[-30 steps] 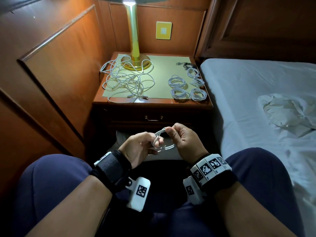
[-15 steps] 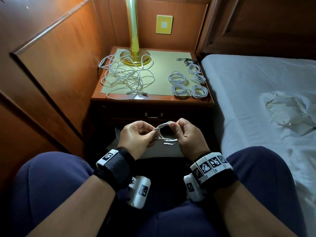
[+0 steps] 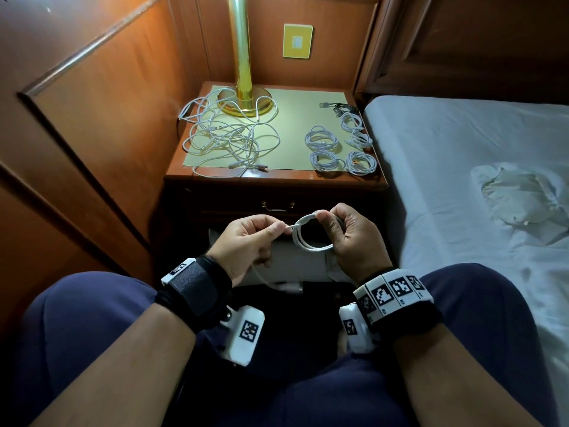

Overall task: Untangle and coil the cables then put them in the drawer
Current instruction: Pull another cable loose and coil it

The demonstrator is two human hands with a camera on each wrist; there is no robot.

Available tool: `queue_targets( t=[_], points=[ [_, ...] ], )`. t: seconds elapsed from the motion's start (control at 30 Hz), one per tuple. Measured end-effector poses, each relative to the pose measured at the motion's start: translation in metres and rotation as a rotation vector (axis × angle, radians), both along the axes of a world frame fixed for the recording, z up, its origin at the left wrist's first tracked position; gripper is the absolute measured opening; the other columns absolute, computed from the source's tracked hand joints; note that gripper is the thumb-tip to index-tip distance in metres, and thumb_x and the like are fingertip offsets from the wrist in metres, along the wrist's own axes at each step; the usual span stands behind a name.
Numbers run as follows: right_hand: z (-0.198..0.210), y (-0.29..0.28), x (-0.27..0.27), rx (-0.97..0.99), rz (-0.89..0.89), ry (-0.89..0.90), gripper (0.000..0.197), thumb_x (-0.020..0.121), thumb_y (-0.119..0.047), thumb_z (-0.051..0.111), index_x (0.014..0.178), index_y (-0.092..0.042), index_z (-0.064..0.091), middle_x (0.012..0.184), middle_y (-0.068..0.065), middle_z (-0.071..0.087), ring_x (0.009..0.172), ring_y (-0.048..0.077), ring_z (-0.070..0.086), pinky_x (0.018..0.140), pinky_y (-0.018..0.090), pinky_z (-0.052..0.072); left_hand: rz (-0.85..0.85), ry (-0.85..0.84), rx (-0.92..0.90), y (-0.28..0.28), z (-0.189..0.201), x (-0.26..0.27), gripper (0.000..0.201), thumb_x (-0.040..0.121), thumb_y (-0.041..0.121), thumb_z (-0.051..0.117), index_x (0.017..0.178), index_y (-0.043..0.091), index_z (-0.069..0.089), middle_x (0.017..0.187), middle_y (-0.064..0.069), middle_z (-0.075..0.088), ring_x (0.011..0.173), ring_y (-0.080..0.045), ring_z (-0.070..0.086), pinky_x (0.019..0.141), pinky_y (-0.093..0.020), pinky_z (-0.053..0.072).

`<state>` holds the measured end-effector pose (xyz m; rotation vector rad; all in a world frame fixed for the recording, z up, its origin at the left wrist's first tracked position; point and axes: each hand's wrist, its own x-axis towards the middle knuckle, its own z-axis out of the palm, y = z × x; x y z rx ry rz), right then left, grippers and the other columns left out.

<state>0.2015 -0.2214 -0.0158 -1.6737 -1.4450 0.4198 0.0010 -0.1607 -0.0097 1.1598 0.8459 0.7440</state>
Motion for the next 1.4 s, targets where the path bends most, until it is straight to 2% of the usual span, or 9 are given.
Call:
queue_targets(
  t=[0.2, 0.33, 0.43, 0.6, 0.7, 0.8, 0.9, 1.17, 1.4],
  points=[
    [0.009, -0.001, 0.001, 0.003, -0.031, 0.122, 0.047, 0.095, -0.057, 0.044, 0.074, -0.016, 0.050, 0.059, -0.007, 0.047, 0.052, 0.005, 0.040, 0.054, 0.032, 0.039, -0.020, 0.336, 0.470, 0.001, -0.010, -0.005, 0.015, 0.096, 0.017, 0.063, 0.085, 0.024, 0.071, 0.079, -0.002, 0.064, 0.071, -0.013, 0.056, 0.068, -0.035, 0.047],
    [0.015, -0.006, -0.010, -0.032, 0.094, 0.385, 0.042, 0.100, -0.051, 0.039, 0.071, -0.026, 0.054, 0.060, -0.009, 0.047, 0.054, 0.005, 0.039, 0.054, 0.024, 0.036, 0.046, 0.460, 0.704, -0.007, -0.015, -0.001, 0.018, 0.089, 0.015, 0.072, 0.088, 0.033, 0.073, 0.089, 0.007, 0.058, 0.086, -0.012, 0.058, 0.080, -0.019, 0.045],
    [0.017, -0.010, -0.019, -0.056, 0.168, 0.533, 0.047, 0.108, -0.035, 0.035, 0.065, -0.032, 0.055, 0.060, -0.004, 0.045, 0.051, 0.004, 0.037, 0.050, 0.017, 0.033, 0.075, 0.314, 0.510, -0.011, -0.011, 0.000, 0.020, 0.091, 0.008, 0.069, 0.089, 0.027, 0.072, 0.081, -0.005, 0.072, 0.074, -0.015, 0.069, 0.075, -0.026, 0.056],
    [0.014, -0.008, -0.021, -0.080, 0.134, 0.479, 0.043, 0.107, -0.037, 0.036, 0.071, -0.018, 0.051, 0.063, 0.001, 0.048, 0.050, 0.005, 0.039, 0.050, 0.019, 0.034, 0.117, 0.079, 0.183, -0.020, -0.004, 0.005, 0.016, 0.095, -0.001, 0.060, 0.097, 0.008, 0.073, 0.088, -0.010, 0.077, 0.084, -0.023, 0.075, 0.076, -0.031, 0.060],
    [0.008, -0.009, -0.027, -0.107, 0.105, 0.449, 0.041, 0.104, -0.044, 0.040, 0.072, -0.021, 0.054, 0.050, -0.012, 0.045, 0.043, 0.001, 0.037, 0.047, 0.020, 0.032, 0.108, -0.034, 0.067, -0.025, 0.002, 0.005, 0.023, 0.094, -0.010, 0.054, 0.101, 0.003, 0.071, 0.097, -0.016, 0.076, 0.092, -0.025, 0.074, 0.082, -0.033, 0.060],
    [0.004, -0.010, -0.030, -0.100, 0.119, 0.442, 0.040, 0.097, -0.052, 0.042, 0.071, -0.026, 0.055, 0.049, -0.014, 0.046, 0.042, 0.001, 0.039, 0.046, 0.020, 0.032, 0.131, -0.110, 0.005, -0.026, 0.006, 0.005, 0.016, 0.087, -0.001, 0.067, 0.102, 0.002, 0.071, 0.104, -0.020, 0.074, 0.097, -0.028, 0.071, 0.088, -0.035, 0.059],
    [0.009, -0.012, -0.033, -0.107, 0.169, 0.519, 0.039, 0.104, -0.039, 0.041, 0.077, -0.013, 0.050, 0.045, -0.011, 0.039, 0.037, 0.003, 0.033, 0.040, 0.018, 0.029, 0.220, -0.089, 0.057, -0.024, 0.004, 0.005, 0.024, 0.077, 0.012, 0.076, 0.097, -0.002, 0.072, 0.103, -0.029, 0.070, 0.090, -0.025, 0.066, 0.084, -0.030, 0.055],
    [0.007, -0.016, -0.037, -0.179, 0.121, 0.417, 0.030, 0.104, -0.033, 0.045, 0.087, -0.011, 0.056, 0.050, -0.003, 0.054, 0.042, 0.007, 0.050, 0.045, 0.017, 0.038, 0.163, -0.251, -0.103, -0.025, 0.007, 0.000, 0.015, 0.089, -0.009, 0.059, 0.102, -0.003, 0.062, 0.091, -0.017, 0.074, 0.077, -0.021, 0.073, 0.070, -0.028, 0.060],
    [0.007, -0.014, -0.035, -0.189, 0.070, 0.473, 0.027, 0.104, -0.030, 0.047, 0.087, -0.012, 0.056, 0.061, 0.005, 0.062, 0.049, 0.016, 0.058, 0.043, 0.025, 0.043, -0.008, -0.336, -0.201, -0.024, 0.012, -0.003, 0.026, 0.083, 0.003, 0.064, 0.108, 0.001, 0.056, 0.071, -0.007, 0.062, 0.068, -0.018, 0.062, 0.073, -0.032, 0.056]
  ],
)
